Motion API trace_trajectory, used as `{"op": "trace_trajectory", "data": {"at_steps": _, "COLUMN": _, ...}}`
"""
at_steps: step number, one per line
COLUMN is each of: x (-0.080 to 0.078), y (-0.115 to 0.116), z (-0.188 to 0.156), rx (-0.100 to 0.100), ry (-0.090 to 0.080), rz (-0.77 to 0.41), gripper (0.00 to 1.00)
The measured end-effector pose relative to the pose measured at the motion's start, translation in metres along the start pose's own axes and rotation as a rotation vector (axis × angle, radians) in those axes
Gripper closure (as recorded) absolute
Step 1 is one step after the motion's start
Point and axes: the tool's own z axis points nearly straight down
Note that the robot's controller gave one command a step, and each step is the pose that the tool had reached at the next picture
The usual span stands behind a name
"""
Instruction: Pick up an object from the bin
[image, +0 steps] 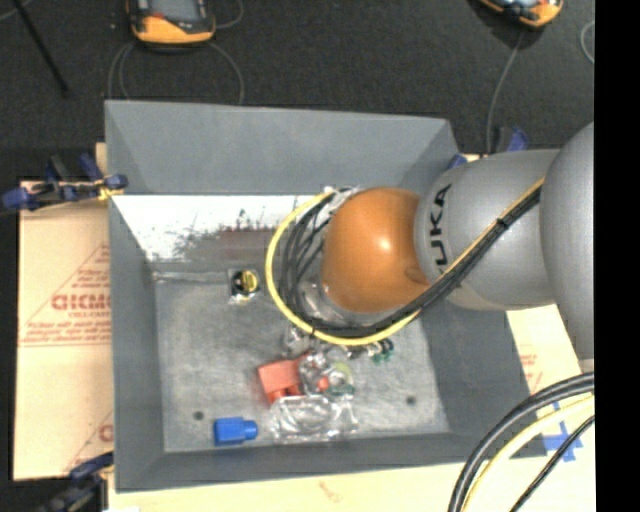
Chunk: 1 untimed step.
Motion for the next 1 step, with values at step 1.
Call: {"op": "trace_trajectory", "data": {"at_steps": 1, "x": 0.0287, "y": 0.0612, "z": -0.1231, "rx": -0.001, "ry": 0.0, "rz": -0.293, "gripper": 1.0}}
